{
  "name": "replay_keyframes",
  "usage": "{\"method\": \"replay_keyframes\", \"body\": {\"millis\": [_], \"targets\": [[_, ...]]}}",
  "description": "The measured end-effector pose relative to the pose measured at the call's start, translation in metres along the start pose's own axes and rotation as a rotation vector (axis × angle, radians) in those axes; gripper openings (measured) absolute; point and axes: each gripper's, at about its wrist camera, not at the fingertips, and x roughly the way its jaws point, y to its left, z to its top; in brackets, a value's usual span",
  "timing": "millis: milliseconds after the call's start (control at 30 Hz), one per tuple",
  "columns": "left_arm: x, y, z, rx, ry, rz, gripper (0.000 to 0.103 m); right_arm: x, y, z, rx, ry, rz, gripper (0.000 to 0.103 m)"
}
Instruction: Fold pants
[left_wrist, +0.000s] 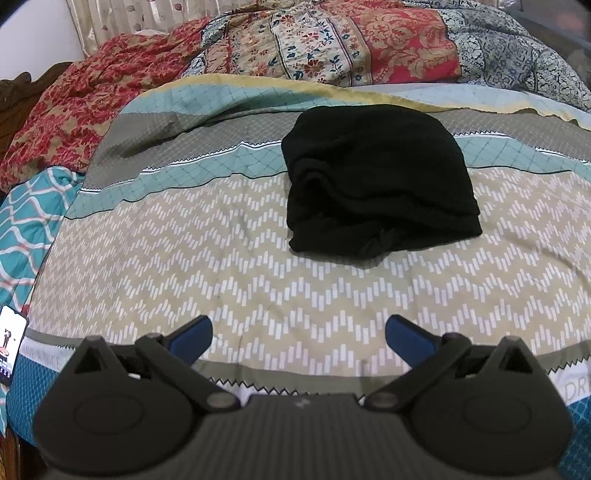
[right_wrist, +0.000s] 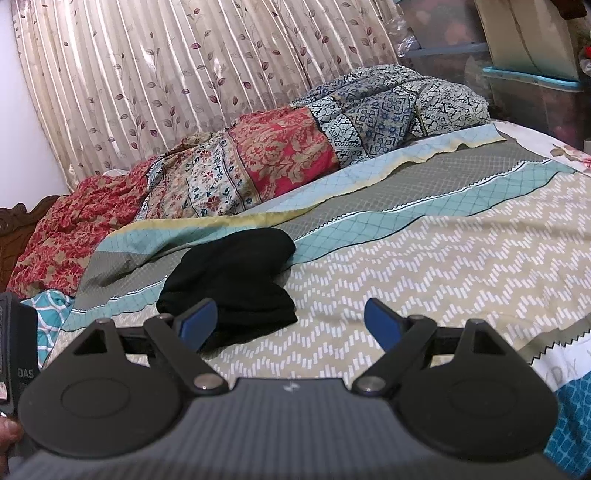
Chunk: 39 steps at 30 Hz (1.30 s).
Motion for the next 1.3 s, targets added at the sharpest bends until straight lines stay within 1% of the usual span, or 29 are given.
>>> {"method": "replay_keyframes", "body": {"millis": [267,533,1300], "targets": [[-0.0004,-0.0019,-0.0006,0.003,-0.001,0.003,0.103,0.0015,-0.0014,-0.0014,0.004,0.002,0.0,0.089],[-0.0069,-0.0033,0.0023,0.012,-0.028,0.002,0.103,0.0023,-0.0029,-0.0017,0.012,0.001,-0.001,0.089],[-0.0023,0.0004,0.006,-0.009,-0.02,0.009,0.103,0.005,-0.0028,-0.0026,0.012,0.008,0.0,0.089]]}}
